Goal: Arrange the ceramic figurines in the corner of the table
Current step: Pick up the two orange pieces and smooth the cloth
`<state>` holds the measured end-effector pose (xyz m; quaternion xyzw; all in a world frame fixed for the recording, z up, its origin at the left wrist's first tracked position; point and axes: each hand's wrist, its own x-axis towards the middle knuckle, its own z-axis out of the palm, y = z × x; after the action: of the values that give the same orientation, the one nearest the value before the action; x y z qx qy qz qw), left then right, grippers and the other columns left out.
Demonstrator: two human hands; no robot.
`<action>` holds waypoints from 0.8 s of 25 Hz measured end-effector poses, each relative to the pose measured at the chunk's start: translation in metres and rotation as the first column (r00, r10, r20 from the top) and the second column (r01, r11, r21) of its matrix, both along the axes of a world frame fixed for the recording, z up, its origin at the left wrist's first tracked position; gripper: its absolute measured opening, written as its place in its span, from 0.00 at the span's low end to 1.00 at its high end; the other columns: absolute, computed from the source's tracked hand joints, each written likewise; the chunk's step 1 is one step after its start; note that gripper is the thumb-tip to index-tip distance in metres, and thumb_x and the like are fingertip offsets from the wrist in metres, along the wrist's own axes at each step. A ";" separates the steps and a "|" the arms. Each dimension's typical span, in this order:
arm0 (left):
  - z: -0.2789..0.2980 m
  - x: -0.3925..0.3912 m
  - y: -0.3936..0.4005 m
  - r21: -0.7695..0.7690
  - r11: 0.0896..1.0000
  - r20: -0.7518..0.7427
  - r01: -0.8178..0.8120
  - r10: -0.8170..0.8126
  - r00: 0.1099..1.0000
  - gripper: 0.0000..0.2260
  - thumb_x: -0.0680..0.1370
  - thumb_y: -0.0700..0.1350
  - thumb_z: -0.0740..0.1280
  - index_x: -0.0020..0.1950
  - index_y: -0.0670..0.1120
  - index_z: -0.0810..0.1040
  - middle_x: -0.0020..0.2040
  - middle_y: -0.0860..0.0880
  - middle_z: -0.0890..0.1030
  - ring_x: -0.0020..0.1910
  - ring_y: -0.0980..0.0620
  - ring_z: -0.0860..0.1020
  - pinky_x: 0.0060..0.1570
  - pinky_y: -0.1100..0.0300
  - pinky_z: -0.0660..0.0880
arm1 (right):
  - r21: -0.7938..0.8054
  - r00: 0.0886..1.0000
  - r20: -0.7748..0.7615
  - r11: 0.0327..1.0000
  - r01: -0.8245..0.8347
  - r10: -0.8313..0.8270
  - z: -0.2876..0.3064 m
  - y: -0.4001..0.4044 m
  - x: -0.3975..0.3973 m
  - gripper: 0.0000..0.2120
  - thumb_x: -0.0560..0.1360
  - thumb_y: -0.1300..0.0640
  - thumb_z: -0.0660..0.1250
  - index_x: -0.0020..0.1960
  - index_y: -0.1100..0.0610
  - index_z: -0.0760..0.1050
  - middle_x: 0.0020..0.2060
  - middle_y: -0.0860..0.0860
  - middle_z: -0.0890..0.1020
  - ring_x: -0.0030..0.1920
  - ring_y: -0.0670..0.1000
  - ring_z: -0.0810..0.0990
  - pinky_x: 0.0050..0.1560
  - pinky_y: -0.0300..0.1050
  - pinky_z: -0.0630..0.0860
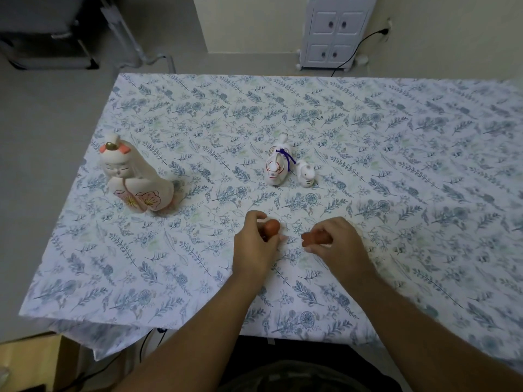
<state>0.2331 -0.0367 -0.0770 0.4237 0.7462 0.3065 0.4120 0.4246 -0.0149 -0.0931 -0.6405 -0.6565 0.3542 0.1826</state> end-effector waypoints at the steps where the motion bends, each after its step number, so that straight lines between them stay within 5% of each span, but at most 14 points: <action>1: -0.001 0.002 0.001 0.021 1.000 0.004 -0.013 0.013 1.000 0.20 0.72 0.45 0.78 0.58 0.55 0.73 0.48 0.56 0.82 0.46 0.61 0.81 0.43 0.66 0.77 | 0.047 1.000 0.009 0.999 -0.023 0.022 -0.001 0.002 -0.001 0.17 0.63 0.62 0.83 0.47 0.52 0.81 0.46 0.47 0.78 0.52 0.54 0.76 0.49 0.29 0.65; 4: -0.007 0.007 0.004 0.086 0.996 -0.002 -0.035 0.035 0.999 0.19 0.73 0.44 0.78 0.60 0.52 0.76 0.49 0.57 0.81 0.49 0.63 0.80 0.50 0.64 0.78 | 0.141 0.990 0.042 0.981 -0.136 0.131 -0.001 0.007 -0.007 0.15 0.67 0.69 0.79 0.49 0.54 0.85 0.47 0.46 0.80 0.54 0.51 0.73 0.53 0.25 0.67; 8: -0.014 0.009 0.003 0.122 0.992 -0.108 0.034 -0.021 0.994 0.13 0.71 0.41 0.79 0.50 0.51 0.80 0.48 0.53 0.79 0.47 0.64 0.78 0.47 0.71 0.74 | 0.137 0.964 0.034 0.954 -0.265 0.263 -0.003 0.011 -0.015 0.21 0.71 0.71 0.74 0.58 0.51 0.84 0.50 0.49 0.82 0.56 0.52 0.74 0.55 0.47 0.77; 13: -0.019 0.002 -0.001 0.033 0.999 -0.067 0.018 -0.016 0.998 0.12 0.68 0.43 0.81 0.43 0.52 0.79 0.43 0.55 0.82 0.43 0.61 0.80 0.43 0.65 0.78 | -0.008 0.990 -0.142 1.000 -0.014 0.013 -0.006 0.008 -0.026 0.21 0.69 0.72 0.74 0.56 0.52 0.81 0.50 0.50 0.80 0.55 0.51 0.80 0.58 0.50 0.80; 17: -0.019 -0.003 0.001 0.025 0.997 -0.048 0.070 -0.068 0.997 0.13 0.67 0.42 0.82 0.42 0.52 0.79 0.42 0.54 0.83 0.43 0.55 0.82 0.45 0.57 0.81 | -0.089 0.983 -0.182 0.996 0.012 -0.028 -0.008 0.006 -0.033 0.21 0.68 0.63 0.80 0.58 0.52 0.81 0.50 0.47 0.79 0.55 0.52 0.79 0.57 0.45 0.78; 20: -0.018 -0.003 0.002 0.010 0.998 -0.054 0.070 -0.069 0.996 0.13 0.67 0.40 0.81 0.42 0.50 0.79 0.41 0.54 0.82 0.40 0.58 0.80 0.41 0.61 0.79 | -0.091 0.990 -0.142 0.995 -0.034 0.021 -0.005 0.007 -0.032 0.17 0.71 0.67 0.77 0.57 0.54 0.81 0.47 0.49 0.82 0.48 0.46 0.81 0.47 0.34 0.76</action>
<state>0.2303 -0.0347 -0.0952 0.4599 0.7399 0.2851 0.3997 0.3927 -0.0077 -0.0986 -0.6126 -0.6335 0.4313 0.1933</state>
